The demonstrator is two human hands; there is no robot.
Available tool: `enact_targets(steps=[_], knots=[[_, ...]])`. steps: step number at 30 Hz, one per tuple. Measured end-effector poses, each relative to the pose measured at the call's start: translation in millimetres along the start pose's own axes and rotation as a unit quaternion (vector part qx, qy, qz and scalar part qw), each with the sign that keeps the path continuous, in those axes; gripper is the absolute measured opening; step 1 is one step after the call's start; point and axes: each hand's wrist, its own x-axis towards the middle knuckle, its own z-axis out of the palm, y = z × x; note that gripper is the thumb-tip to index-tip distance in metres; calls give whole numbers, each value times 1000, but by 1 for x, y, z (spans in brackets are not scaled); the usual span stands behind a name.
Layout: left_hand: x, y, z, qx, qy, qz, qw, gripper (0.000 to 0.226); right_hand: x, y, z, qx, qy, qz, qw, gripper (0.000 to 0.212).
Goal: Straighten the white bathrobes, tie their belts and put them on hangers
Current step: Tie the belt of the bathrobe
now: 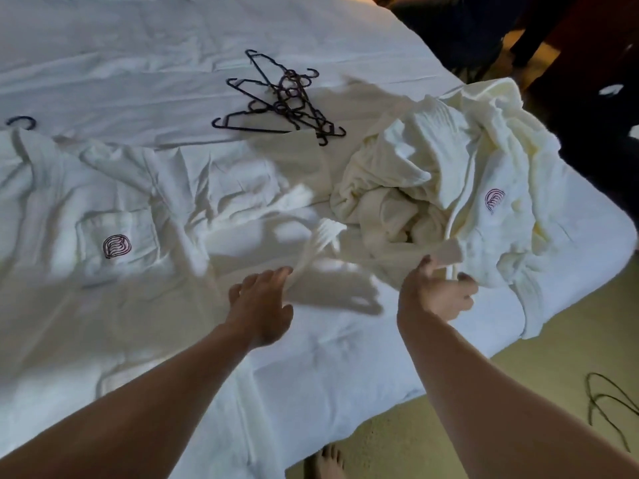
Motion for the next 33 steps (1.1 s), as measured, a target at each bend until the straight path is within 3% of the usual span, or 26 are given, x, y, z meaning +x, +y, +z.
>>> enact_targets(steps=[2,3,6,9,12,15,18,22,24,25,27,28,30,33], knots=[[10,6,5,-9,-8,-39,999,69,-7,1,12,2,-61,71,996,59],[13,6,6,-15,-8,-52,998,70,-16,6,18,-9,-135,82,987,53],[19,-5,4,-39,-4,-52,998,70,-46,9,41,-44,-358,132,923,52],[11,-23,-8,-12,32,1,999,61,-69,3,70,-104,-483,89,865,54],[-7,-48,-16,-10,170,9,985,49,-82,-5,99,-75,-527,103,840,48],[-27,-77,-20,21,249,-138,958,50,-91,-23,115,-5,-596,183,781,25],[-51,-112,-22,38,156,-316,935,61,-90,-45,126,83,-575,220,784,8],[-71,-143,-9,-9,62,-331,942,67,-89,-82,133,197,-580,246,751,13],[-71,-147,-9,-32,48,-320,946,68,-104,-100,136,206,-535,144,806,12],[-69,-148,-12,-48,43,-315,947,69,-116,-107,136,205,-507,58,836,22],[-73,-154,-26,-128,67,-299,943,63,-159,-118,124,208,-472,-159,842,40],[-81,-161,-36,-204,114,-284,930,51,-189,-119,115,203,-471,-277,813,45],[-99,-175,-53,-296,245,-258,886,17,-249,-108,92,151,-495,-473,713,50],[-138,-218,-71,-235,390,-313,834,21,-328,-56,81,-5,-454,-680,576,67]])
